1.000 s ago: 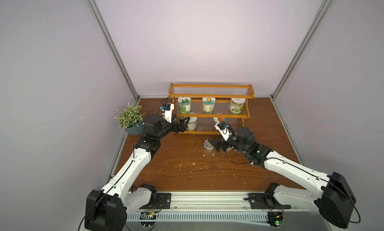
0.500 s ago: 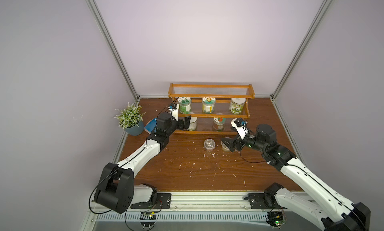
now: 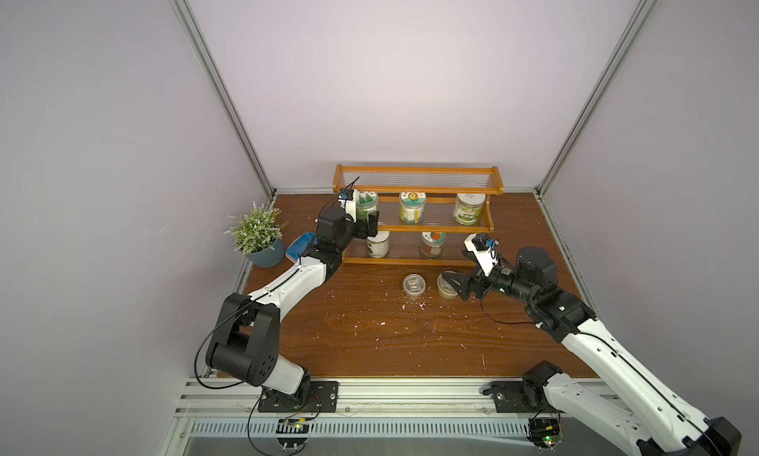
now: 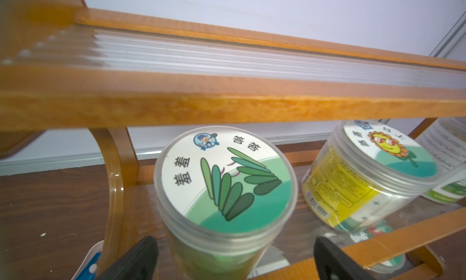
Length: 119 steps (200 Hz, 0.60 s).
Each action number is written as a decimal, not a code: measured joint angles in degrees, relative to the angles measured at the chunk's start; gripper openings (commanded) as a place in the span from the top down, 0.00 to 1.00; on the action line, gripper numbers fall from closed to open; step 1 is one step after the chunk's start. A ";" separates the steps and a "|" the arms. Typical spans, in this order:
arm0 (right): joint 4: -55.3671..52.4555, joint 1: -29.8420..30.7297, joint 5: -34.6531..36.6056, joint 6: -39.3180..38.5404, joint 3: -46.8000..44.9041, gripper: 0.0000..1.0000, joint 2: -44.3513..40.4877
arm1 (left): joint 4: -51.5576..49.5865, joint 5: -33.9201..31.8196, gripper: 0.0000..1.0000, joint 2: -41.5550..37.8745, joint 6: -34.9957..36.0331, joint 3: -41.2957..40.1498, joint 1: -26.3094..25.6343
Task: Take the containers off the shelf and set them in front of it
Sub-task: 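Pick up a container from the shelf.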
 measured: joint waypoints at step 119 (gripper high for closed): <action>-0.13 -1.20 -0.07 -0.02 0.00 0.01 0.00 | 2.45 0.76 0.04 6.23 1.33 4.37 0.94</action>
